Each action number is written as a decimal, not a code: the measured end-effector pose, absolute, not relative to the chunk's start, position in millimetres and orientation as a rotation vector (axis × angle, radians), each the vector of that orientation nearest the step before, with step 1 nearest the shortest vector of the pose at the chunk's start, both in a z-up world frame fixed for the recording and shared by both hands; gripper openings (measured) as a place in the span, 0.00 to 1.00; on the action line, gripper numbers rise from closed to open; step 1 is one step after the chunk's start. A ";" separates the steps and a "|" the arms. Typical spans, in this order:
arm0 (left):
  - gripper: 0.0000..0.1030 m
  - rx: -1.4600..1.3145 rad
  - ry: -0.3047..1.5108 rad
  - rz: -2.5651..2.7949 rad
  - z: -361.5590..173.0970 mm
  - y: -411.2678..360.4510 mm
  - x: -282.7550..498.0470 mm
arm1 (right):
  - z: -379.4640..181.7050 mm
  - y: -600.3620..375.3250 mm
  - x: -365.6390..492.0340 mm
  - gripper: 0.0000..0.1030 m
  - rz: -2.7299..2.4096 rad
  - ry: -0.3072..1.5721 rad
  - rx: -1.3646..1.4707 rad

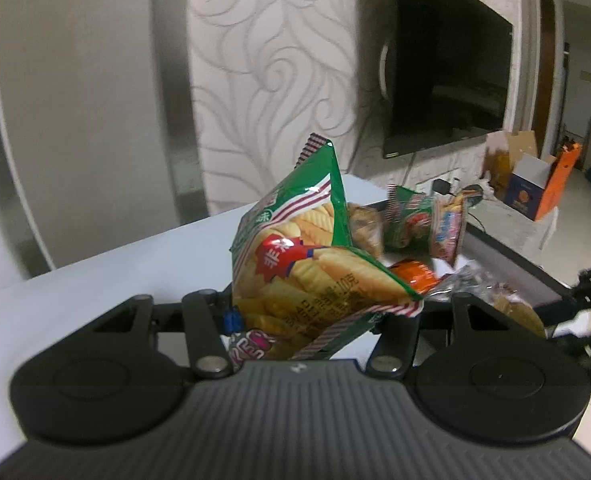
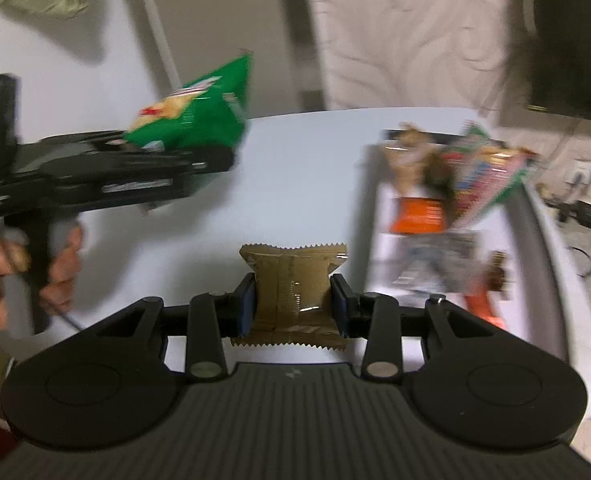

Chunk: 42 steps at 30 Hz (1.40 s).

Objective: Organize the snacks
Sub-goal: 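Lower the tan packet into the box with the right gripper while the left carries the chip bag, then lower the green chip bag into the box and open the left gripper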

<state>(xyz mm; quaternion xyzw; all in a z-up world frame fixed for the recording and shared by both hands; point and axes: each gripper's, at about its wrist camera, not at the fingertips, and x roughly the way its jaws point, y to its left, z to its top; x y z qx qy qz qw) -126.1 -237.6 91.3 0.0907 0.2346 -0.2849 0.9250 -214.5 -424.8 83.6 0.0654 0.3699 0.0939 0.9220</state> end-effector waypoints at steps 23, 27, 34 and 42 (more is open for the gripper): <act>0.57 0.249 0.491 -0.650 84.5 -281.1 -121.5 | 41.7 -480.0 -183.0 0.43 -0.005 0.837 -0.021; 0.57 0.256 0.492 -0.661 84.2 -282.4 -117.3 | 44.1 -479.2 -183.1 0.51 -0.013 0.824 -0.009; 0.57 0.257 0.500 -0.683 78.4 -292.9 -114.1 | 65.9 -473.5 -196.8 0.78 -0.019 0.750 -0.001; 0.57 0.252 0.509 -0.739 70.9 -325.8 -113.7 | 77.6 -472.1 -218.6 0.82 -0.021 0.746 0.020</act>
